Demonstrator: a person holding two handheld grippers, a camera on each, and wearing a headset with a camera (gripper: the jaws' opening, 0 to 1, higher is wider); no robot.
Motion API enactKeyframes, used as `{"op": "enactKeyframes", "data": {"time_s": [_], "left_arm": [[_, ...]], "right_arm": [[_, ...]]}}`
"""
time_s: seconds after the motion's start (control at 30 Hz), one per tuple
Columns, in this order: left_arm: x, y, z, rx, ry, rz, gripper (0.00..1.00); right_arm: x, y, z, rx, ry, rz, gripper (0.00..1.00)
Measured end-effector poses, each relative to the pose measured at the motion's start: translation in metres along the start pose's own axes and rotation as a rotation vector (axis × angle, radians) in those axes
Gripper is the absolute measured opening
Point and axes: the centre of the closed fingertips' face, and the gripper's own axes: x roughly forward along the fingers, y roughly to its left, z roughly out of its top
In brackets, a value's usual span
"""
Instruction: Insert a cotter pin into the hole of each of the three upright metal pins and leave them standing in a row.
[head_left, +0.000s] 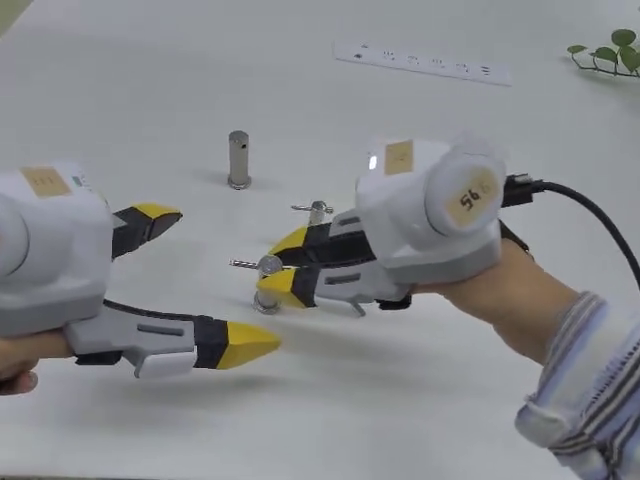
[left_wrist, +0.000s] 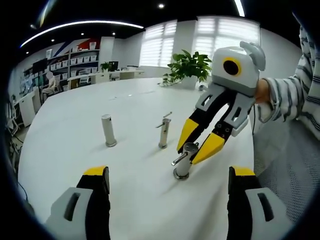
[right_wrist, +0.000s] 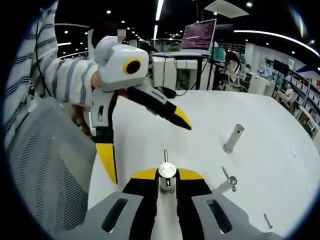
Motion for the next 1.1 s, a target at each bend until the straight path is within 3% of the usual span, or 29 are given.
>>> {"op": "enactKeyframes", "data": {"time_s": [0.2,0.3,0.53,0.83,1.1], "left_arm": [[0.001,-0.004,0.000,0.004,0.009,-0.004,0.99],[0.001,-0.006,-0.002,0.007,0.022,-0.008,0.99],[0.000,0.000,-0.008,-0.003,0.048,0.031,0.99],[-0.003,-0.002,-0.012,-0.001,0.063,0.036,0.99],[-0.007,0.001,-0.015,-0.005,0.071,0.047,0.99]], "right_arm": [[-0.025,-0.007,-0.017,-0.003,-0.002,0.013,0.13],[-0.036,-0.013,-0.030,-0.007,0.037,0.002,0.13],[-0.060,-0.030,-0.044,0.003,0.041,-0.010,0.13],[-0.071,-0.058,-0.050,0.001,0.031,-0.013,0.13],[-0.070,-0.070,-0.051,0.016,0.012,-0.011,0.13]]}}
